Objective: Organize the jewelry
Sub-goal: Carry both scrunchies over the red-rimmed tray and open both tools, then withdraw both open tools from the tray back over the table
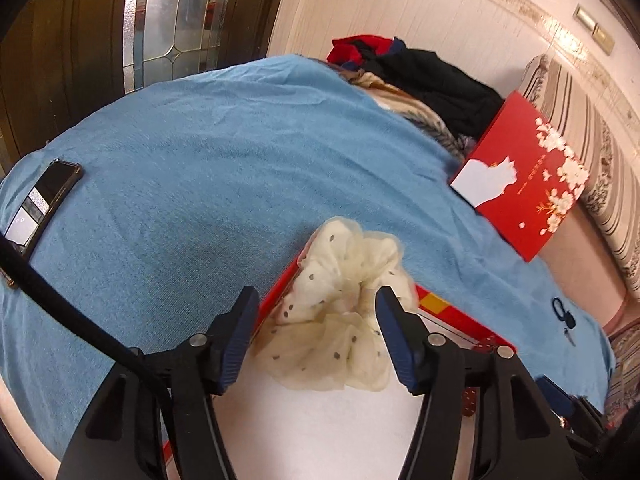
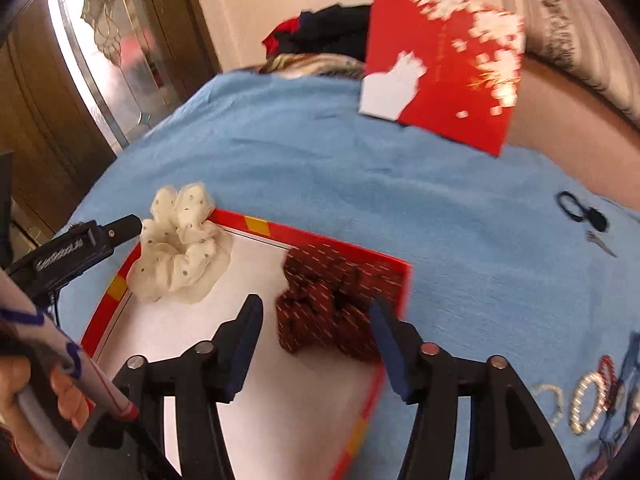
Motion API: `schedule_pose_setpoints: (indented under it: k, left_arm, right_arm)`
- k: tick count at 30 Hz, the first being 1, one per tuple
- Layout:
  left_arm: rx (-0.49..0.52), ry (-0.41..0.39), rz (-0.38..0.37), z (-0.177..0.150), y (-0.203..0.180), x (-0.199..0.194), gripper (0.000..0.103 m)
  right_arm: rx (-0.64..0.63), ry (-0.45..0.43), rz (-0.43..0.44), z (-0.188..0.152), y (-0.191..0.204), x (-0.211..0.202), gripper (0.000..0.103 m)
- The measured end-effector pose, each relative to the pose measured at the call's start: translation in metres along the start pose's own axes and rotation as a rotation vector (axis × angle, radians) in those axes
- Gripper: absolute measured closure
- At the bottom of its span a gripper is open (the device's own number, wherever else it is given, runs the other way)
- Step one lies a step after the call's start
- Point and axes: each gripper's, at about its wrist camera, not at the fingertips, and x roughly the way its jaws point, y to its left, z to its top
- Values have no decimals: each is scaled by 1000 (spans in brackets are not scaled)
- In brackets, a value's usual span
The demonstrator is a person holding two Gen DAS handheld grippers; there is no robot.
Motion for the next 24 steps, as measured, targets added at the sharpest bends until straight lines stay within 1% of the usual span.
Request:
schedule_pose_setpoints:
  k: [2,6,7,8,10,11,12,13,15,17,21,24]
  left_arm:
    - [-2,-13,-4,-3,-2,-8,43]
    - [-1,-35,-9,-9,-6,-19,43]
    - [4,-42,-9,-11,-8,-21,43]
    - [10,-48,-10,-12,-11,-23,43]
    - [28,-60,-10,-15,-17,-28,43]
    - [40,-67,-8,-17,-20,-30,43]
    - [51,-72,-4,-19,-23,-32,43]
    - [60,-78,0,-20,-25,-33,43]
    - [81,-90,6,-22,-30,-36,43]
    - [99,-104,14,-24,-33,-40,43]
    - [126,-123,21,-27,-40,-44,39]
    - [146,-132,21,-29,-44,-47,39]
  right_arm:
    - [22,8,-26,-13,-9,-13,42]
    - [88,72,38,-45,-21,-20,43]
    - [103,91,58,-55,-20,-19,49]
    - [110,105,66,-61,-19,-18,53]
    - [124,143,75,-77,-14,-13,69]
    - [126,155,76,-82,-13,-11,75]
    - [127,173,77,-88,-10,-8,84]
    - [129,185,82,-93,-7,-7,87]
    - [130,191,75,-99,-2,-6,89]
    - [124,187,65,-102,0,-8,89]
    - [126,197,70,-104,4,-9,89]
    - [112,193,60,-104,5,-8,88]
